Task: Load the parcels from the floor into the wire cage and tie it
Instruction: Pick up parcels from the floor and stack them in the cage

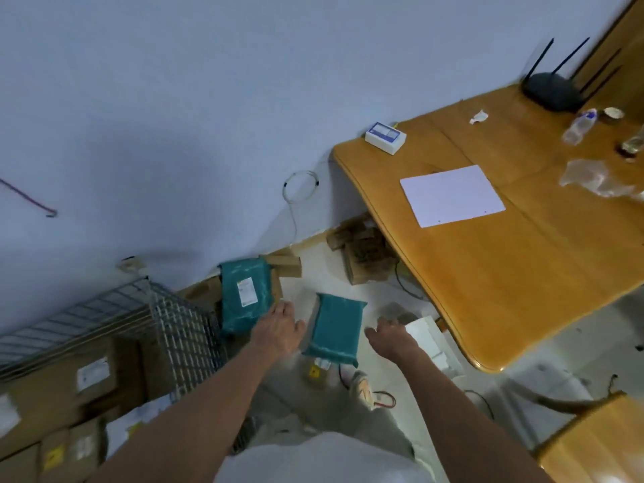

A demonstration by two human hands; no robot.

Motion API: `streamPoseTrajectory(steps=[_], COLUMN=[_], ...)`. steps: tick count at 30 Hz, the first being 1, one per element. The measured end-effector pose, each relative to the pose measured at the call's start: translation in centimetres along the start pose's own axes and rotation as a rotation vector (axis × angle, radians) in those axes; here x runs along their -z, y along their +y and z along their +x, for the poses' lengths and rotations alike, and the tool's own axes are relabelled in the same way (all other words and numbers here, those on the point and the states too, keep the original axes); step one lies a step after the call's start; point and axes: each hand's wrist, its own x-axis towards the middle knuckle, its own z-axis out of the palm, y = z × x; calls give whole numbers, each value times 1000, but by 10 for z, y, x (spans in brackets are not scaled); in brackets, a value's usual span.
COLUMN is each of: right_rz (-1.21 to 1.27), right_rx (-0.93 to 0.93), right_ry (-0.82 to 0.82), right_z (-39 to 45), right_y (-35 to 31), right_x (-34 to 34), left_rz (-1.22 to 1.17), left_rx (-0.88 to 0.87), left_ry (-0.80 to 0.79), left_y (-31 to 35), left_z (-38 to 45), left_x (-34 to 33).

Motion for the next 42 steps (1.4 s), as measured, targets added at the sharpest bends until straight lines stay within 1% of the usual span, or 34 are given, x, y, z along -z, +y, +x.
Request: streamPoseTrajectory(steps=[2,5,7,10,14,17,20,22,24,27,29,31,34,36,39,40,42], right_rz=[-30,-57,-83,-90,-113,-144,-156,-173,-207,-256,-241,-245,-329,-353,-462,-517,-577], right_rx=[70,57,59,84,93,79,38,5,-5,8,-21,-37,-37,14,38,28,26], right_ry=[-28,-63,-77,-87,-111,-89,-57,-56,-71,-143,-180,-167,-165,-68,178,229,267], right_z=[31,71,94,128,165,187,222,262,317,424,495,574,688,747,828,850,902], right_y=[0,0,-6,-19,-39,-58,-72,-80,-86,-85,-85,-85,-76,-60,-31,-26,-8], right_x=[23,40,46,55,69,88,98,95,84,40,11,-20,-56,-72,-80,-81,-79], left_rz=[-55,-162,-159,-157,-106,-84,-124,-116,-109,-179,-166,-134,8,139,209,218,220], left_rx=[58,92,127,208,223,182,114,94,131,213,214,214,117,66,-25,-64,-172], left_ry=[27,98,122,31,-45,-56,-81,-66,-73,-108,-124,-61,18,52,151,192,288], left_y=[5,10,6,-10,-35,-48,-59,-70,-85,-107,-121,-136,-158,-177,-205,-210,-207], left_z=[18,30,34,46,80,127,187,230,274,347,406,470,562,618,692,712,748], left_x=[9,13,8,2,1,18,36,41,37,0,-36,-78,-135,-170,-222,-239,-270])
